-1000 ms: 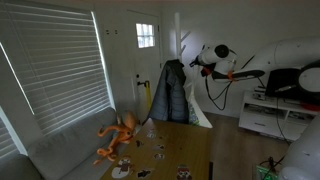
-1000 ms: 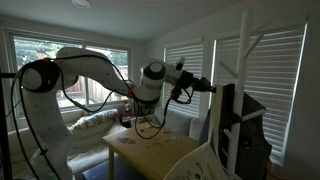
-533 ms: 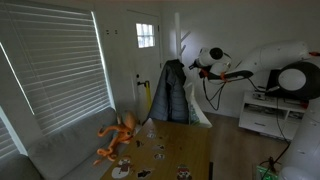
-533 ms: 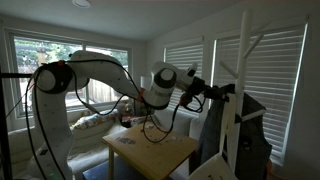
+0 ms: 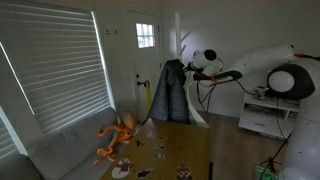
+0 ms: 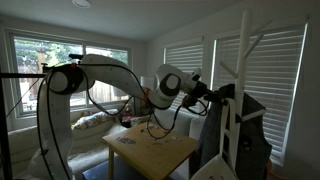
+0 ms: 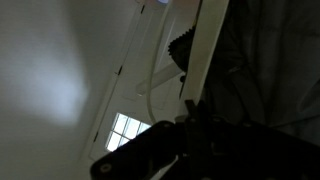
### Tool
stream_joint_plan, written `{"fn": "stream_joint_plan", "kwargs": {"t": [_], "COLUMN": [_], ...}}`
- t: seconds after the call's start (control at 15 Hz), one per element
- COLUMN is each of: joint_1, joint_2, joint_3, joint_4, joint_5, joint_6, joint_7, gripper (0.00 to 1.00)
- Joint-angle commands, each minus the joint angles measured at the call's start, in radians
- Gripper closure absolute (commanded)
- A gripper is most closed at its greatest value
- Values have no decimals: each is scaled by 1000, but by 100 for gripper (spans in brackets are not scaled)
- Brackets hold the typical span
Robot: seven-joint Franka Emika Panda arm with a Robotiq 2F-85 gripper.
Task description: Move the bag over to a different stock on the coat hanger twice
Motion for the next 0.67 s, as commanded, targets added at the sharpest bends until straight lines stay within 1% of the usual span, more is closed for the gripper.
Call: {"fn": "stream_joint_plan", "kwargs": {"t": [0.0,0.2,0.27,0.33,0.47,0.53,0.6], "joint_1": [-8,-11,-11,-10,-11,-8,24], "joint_2": [51,76,84,87,77,70,65], "joint_3": [8,16,17,18,38,43,20], "joint_4": [60,82,87,90,73,73,70], "joint_5": [94,154,166,175,243,265,329], "joint_6": [20,-3,-22,-49,-110,-150,-172], "joint_7": [-90,-153,-169,-181,-258,-286,-349], "gripper": [99,99,76,69,58,50,44]}}
